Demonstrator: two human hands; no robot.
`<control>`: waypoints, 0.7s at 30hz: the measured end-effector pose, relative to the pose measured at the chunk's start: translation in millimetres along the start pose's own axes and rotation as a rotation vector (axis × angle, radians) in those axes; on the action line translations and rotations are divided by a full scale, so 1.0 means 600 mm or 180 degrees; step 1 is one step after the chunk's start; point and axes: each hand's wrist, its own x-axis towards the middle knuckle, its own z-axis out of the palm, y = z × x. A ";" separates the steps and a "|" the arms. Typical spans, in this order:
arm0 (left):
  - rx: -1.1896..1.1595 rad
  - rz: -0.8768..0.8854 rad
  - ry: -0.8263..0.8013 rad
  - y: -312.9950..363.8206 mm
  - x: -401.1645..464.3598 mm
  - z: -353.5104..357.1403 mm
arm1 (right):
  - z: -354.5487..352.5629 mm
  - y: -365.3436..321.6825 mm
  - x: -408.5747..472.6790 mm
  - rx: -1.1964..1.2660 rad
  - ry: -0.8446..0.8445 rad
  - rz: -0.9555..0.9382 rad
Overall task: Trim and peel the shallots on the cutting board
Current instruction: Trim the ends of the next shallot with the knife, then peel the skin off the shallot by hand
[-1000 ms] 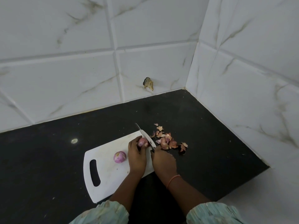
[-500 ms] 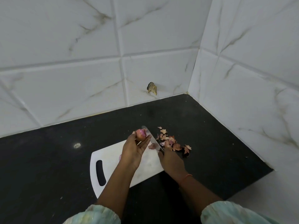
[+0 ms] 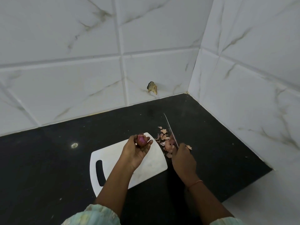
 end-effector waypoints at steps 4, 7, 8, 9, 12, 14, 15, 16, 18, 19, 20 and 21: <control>0.0182 -0.0073 -0.0115 -0.001 0.000 0.006 | -0.006 0.006 0.009 0.0055 0.0030 -0.0019; 0.0161 -0.0132 -0.0193 -0.003 0.000 0.010 | -0.002 0.011 0.010 0.0181 0.0050 -0.0010; 0.0138 -0.0156 -0.0219 -0.004 0.000 0.009 | -0.004 0.010 0.008 0.0234 0.0066 -0.0004; 0.0119 -0.0164 -0.0242 -0.004 -0.002 0.010 | -0.005 0.009 0.008 0.0252 0.0032 0.0028; 0.0108 -0.0197 -0.0248 -0.004 -0.003 0.009 | -0.004 0.007 0.002 0.0229 0.0052 -0.0059; 0.0088 -0.0185 -0.0271 -0.003 -0.006 0.008 | -0.003 0.003 -0.005 0.0277 -0.0043 -0.0165; 0.0085 -0.0166 -0.0275 -0.003 -0.007 0.009 | 0.000 0.000 -0.011 0.0248 -0.0127 -0.0197; 0.0113 -0.0146 -0.0289 -0.002 -0.008 0.010 | 0.004 -0.002 -0.019 0.0183 -0.0191 -0.0274; 0.0237 -0.0082 -0.0350 -0.002 -0.011 0.012 | 0.016 -0.011 -0.036 0.0159 -0.0282 -0.0460; 0.0299 -0.0030 -0.0375 -0.002 -0.013 0.014 | 0.021 -0.017 -0.043 0.0211 -0.0307 -0.0526; 0.0370 0.0037 -0.0383 -0.002 -0.015 0.016 | 0.028 -0.023 -0.050 0.0268 -0.0337 -0.0561; 0.0445 0.0115 -0.0392 -0.002 -0.017 0.018 | 0.035 -0.028 -0.056 0.0259 -0.0361 -0.0581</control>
